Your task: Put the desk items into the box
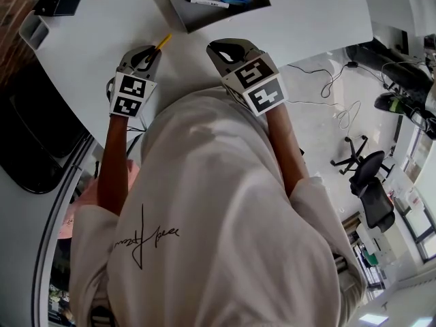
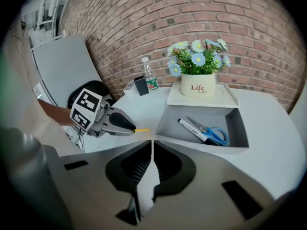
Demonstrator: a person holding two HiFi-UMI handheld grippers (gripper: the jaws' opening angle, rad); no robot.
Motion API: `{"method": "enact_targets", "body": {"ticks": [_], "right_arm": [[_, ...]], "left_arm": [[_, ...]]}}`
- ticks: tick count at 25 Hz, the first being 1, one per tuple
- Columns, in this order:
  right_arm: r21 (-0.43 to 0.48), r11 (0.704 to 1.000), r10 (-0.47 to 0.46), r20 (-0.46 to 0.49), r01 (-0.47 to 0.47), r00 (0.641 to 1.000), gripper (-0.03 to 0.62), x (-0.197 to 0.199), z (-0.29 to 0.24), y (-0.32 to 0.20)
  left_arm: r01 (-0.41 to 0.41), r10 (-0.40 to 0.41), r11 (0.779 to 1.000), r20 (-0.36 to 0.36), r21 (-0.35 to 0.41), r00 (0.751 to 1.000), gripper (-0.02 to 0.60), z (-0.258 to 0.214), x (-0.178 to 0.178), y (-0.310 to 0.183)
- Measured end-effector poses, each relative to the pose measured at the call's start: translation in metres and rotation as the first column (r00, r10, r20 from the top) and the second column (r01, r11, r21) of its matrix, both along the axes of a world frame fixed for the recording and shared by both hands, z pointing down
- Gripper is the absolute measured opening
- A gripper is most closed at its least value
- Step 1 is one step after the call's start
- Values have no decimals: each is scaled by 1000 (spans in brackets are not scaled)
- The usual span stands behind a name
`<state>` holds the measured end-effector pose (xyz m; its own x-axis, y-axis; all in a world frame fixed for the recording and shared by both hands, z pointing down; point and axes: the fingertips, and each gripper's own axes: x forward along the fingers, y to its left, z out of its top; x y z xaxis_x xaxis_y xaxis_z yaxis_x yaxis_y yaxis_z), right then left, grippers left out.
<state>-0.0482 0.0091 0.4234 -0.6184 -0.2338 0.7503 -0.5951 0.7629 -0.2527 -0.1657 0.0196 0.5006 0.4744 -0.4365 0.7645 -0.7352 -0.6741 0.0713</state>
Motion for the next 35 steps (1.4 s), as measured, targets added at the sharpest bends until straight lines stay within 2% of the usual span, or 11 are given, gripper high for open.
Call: {"method": "enact_targets", "body": {"ticks": [6, 14, 22, 35], "right_arm": [[3, 1000, 7, 9, -7, 1000, 35, 3, 0, -1], [9, 1000, 11, 21, -11, 1000, 35, 3, -1, -1], [10, 1000, 18, 27, -19, 999, 35, 9, -3, -1], [17, 999, 39, 44, -40, 998, 35, 16, -3, -2]], "left_arm": [[44, -44, 999, -52, -8, 998, 57, -14, 8, -2], [44, -43, 999, -56, 9, 997, 57, -29, 15, -3], [8, -7, 999, -27, 44, 1000, 57, -43, 23, -7], [-36, 37, 997, -19, 63, 999, 57, -58, 37, -16]]}}
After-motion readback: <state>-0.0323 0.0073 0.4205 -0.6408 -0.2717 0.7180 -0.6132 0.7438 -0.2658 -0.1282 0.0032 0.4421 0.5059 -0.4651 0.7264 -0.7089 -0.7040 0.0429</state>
